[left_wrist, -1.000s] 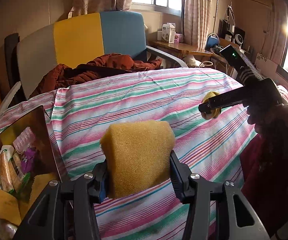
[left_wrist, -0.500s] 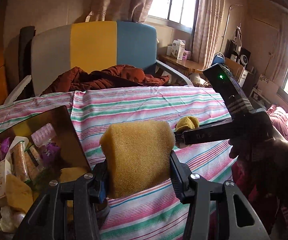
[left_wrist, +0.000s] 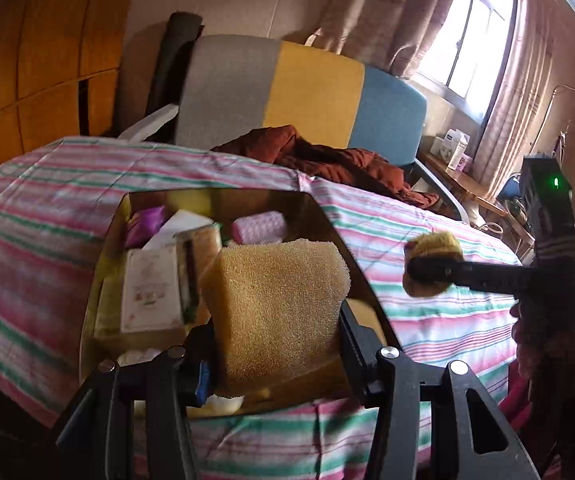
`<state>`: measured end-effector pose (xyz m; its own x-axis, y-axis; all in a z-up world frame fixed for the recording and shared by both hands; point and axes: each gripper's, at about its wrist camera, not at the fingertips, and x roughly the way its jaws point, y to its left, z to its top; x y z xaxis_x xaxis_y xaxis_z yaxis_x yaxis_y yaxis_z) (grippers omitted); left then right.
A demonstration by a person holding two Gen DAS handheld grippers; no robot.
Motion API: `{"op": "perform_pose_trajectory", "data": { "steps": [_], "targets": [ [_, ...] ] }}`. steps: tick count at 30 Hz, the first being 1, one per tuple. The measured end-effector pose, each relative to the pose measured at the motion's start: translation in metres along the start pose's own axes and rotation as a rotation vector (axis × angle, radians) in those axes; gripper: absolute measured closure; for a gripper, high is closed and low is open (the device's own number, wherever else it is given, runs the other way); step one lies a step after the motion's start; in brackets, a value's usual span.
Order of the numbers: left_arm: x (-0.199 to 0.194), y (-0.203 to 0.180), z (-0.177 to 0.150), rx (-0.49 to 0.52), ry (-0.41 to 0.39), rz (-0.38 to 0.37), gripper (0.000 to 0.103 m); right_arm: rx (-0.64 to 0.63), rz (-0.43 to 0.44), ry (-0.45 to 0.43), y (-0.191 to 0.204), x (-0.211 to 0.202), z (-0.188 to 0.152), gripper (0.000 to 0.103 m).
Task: Organize objects
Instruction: 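Lower the sponge and knit toy into the tray and open both tools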
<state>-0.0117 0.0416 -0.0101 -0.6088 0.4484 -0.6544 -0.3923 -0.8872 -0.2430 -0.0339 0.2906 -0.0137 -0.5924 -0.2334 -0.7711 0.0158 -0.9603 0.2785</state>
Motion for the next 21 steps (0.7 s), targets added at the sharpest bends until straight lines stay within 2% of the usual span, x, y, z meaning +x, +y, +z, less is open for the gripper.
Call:
{"op": "perform_pose_trajectory", "data": {
  "steps": [5,8,19,21],
  "targets": [
    [0.003,0.012,-0.016,-0.019,0.028,-0.019,0.052,-0.045,0.055,0.007,0.035,0.016,0.011,0.039],
    [0.008,0.009,-0.017,-0.008,0.031,-0.037,0.052,-0.048,0.058,0.015,0.046,0.027,0.017,0.039],
    [0.044,0.0,-0.016,0.017,0.102,-0.034,0.05,-0.011,0.046,0.069,0.05,0.064,0.037,0.039],
    [0.049,0.0,-0.017,0.02,0.114,-0.028,0.046,-0.015,0.048,0.082,0.052,0.072,0.037,0.039]
  ]
}}
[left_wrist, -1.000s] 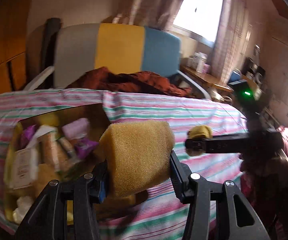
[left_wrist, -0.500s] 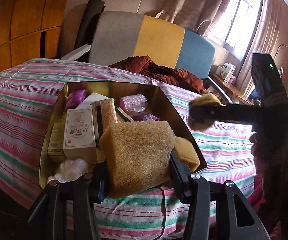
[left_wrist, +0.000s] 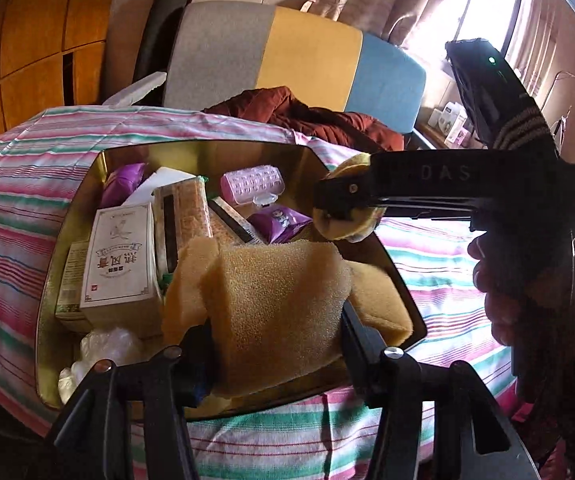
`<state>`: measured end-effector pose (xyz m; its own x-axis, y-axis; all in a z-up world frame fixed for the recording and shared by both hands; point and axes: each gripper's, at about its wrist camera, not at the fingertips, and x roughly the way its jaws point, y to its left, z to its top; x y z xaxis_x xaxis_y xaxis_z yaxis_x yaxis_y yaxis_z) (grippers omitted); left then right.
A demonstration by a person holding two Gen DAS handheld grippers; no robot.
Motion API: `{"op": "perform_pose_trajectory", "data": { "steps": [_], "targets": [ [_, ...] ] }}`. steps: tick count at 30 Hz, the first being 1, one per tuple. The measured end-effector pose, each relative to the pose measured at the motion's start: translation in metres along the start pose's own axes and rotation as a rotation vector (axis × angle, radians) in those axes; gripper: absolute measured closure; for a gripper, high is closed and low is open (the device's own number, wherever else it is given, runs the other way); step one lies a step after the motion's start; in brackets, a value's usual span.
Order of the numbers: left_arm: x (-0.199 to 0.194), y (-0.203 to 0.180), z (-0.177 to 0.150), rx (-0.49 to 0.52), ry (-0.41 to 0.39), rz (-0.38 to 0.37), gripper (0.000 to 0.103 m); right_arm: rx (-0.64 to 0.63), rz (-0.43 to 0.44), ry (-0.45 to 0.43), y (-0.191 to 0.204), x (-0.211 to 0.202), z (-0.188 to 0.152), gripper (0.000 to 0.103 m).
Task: Organize objects
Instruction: 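Lower the sponge and knit toy into the tray and open both tools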
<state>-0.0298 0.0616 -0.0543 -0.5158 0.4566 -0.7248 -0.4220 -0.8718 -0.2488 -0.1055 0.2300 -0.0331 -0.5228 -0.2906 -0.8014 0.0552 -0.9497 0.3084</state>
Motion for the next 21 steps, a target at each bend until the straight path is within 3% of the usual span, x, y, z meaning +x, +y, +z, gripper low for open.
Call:
{"op": "perform_pose_trajectory", "data": {
  "steps": [1,4,5,7,14,18,21],
  "targets": [
    [0.003,0.001,0.0,0.001,0.009,0.002,0.044,-0.002,0.001,0.008,0.001,0.004,0.0,0.038],
    [0.005,0.003,-0.002,-0.006,0.018,0.023,0.038,0.012,0.002,0.025,-0.003,0.016,-0.001,0.02],
    [0.005,0.003,-0.002,-0.004,0.013,0.03,0.037,0.021,0.003,0.028,-0.004,0.018,-0.002,0.018],
    [0.004,0.003,-0.003,-0.005,0.007,0.037,0.029,0.037,0.003,0.029,-0.008,0.021,-0.004,0.017],
    [0.0,0.003,-0.003,-0.01,-0.002,0.056,0.029,0.028,-0.013,0.022,-0.007,0.02,-0.007,0.016],
    [-0.009,0.005,-0.002,-0.013,-0.025,0.1,0.029,0.02,-0.028,0.0,-0.003,0.012,-0.01,0.015],
    [-0.017,0.007,0.002,-0.02,-0.052,0.164,0.029,0.0,-0.055,-0.036,0.002,0.002,-0.013,0.008]
  ]
}}
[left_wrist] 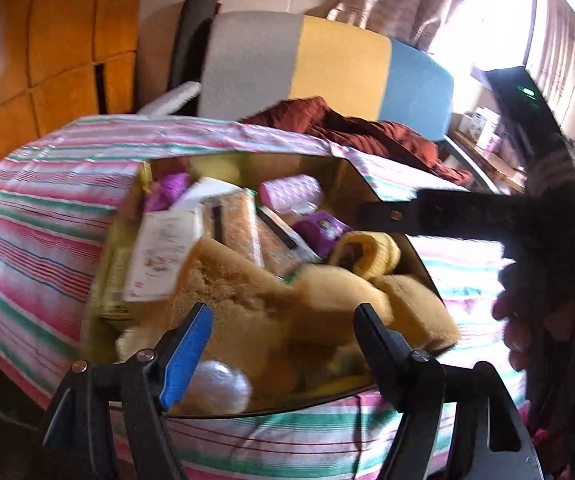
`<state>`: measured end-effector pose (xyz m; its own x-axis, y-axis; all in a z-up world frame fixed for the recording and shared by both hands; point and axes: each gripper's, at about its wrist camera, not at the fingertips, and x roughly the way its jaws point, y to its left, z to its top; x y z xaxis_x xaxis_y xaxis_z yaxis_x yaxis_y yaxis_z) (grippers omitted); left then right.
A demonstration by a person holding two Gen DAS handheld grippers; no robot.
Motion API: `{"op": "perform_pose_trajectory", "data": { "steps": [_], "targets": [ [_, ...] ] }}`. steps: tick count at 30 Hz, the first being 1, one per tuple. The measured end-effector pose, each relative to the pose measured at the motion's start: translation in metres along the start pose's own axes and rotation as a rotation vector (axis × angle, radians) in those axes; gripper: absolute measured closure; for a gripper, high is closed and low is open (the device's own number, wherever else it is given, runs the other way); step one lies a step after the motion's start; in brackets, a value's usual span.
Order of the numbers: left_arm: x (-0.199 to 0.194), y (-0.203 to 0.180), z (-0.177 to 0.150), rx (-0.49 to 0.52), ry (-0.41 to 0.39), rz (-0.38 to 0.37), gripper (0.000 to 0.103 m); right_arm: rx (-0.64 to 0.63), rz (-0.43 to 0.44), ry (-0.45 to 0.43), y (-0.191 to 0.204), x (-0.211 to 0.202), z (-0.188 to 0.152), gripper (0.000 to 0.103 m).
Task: Organize objects
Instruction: 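Lower the sponge and knit toy into the tray and open both tools, then withdraw both open tools from the tray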
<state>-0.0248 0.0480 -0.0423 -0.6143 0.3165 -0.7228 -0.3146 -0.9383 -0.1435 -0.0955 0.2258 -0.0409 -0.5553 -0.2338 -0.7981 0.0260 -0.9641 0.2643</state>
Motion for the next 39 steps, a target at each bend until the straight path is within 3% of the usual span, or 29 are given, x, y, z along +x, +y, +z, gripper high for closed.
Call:
{"op": "perform_pose_trajectory", "data": {
  "steps": [4,14,19,26,33,36,39],
  "targets": [
    [-0.011,0.008,0.005,-0.024,-0.036,0.081,0.029,-0.028,-0.049,-0.056,0.009,-0.014,-0.005,0.0],
    [-0.037,0.012,0.012,-0.058,-0.099,0.242,0.029,-0.035,-0.206,-0.173,0.017,-0.045,-0.035,0.0],
    [-0.053,0.007,0.011,-0.042,-0.167,0.306,0.029,0.004,-0.223,-0.209,0.01,-0.058,-0.052,0.0],
    [-0.061,0.017,0.01,-0.103,-0.178,0.276,0.03,-0.006,-0.209,-0.202,0.015,-0.058,-0.063,0.0],
    [-0.062,0.018,0.007,-0.101,-0.189,0.28,0.031,-0.047,-0.208,-0.187,0.027,-0.053,-0.067,0.0],
    [-0.06,0.019,0.004,-0.091,-0.193,0.291,0.038,-0.046,-0.209,-0.18,0.029,-0.051,-0.068,0.0],
    [-0.061,0.021,0.003,-0.093,-0.198,0.295,0.039,-0.048,-0.213,-0.179,0.03,-0.05,-0.068,0.0]
  ]
}}
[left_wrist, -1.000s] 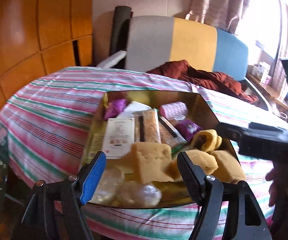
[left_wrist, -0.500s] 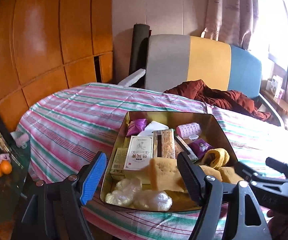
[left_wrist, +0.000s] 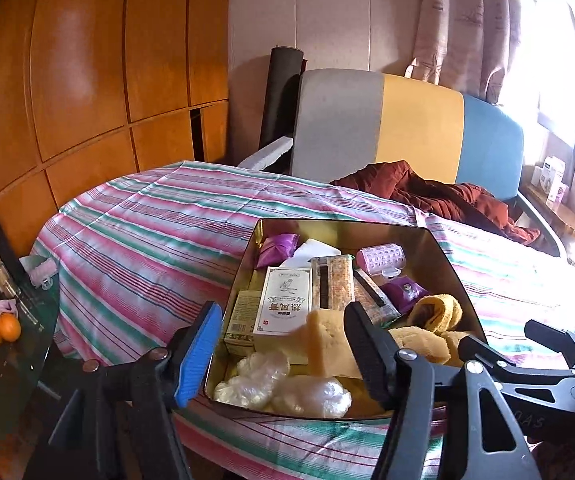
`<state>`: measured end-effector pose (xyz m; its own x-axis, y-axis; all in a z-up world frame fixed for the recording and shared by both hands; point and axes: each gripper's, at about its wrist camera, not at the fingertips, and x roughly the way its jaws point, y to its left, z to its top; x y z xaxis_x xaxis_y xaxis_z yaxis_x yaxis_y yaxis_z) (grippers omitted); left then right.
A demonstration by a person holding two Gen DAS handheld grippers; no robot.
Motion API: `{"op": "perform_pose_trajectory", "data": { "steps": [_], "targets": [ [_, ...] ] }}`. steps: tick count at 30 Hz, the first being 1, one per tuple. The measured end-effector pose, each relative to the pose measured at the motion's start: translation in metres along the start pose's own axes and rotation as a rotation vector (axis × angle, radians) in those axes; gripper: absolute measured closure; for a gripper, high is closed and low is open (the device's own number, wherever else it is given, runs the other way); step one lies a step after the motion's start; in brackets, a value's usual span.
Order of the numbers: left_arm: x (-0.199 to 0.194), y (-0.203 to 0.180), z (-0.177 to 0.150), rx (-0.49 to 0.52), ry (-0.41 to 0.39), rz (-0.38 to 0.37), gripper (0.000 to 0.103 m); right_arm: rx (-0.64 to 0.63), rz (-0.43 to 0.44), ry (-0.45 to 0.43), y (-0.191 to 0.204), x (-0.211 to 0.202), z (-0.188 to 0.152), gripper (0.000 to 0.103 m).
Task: Organize objects
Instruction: 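Withdraw both open tools from the tray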
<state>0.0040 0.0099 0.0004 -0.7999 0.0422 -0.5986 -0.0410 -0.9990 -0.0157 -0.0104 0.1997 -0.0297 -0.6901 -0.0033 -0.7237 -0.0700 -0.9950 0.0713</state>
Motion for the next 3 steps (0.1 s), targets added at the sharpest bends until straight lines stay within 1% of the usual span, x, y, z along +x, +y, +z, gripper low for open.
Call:
{"op": "perform_pose_trajectory", "data": {
  "steps": [3],
  "targets": [
    [-0.001,0.0001,-0.0003,0.005,-0.008,0.001,0.039,-0.003,-0.005,-0.008,0.0015,-0.0008,0.0004,0.0]
  ]
}}
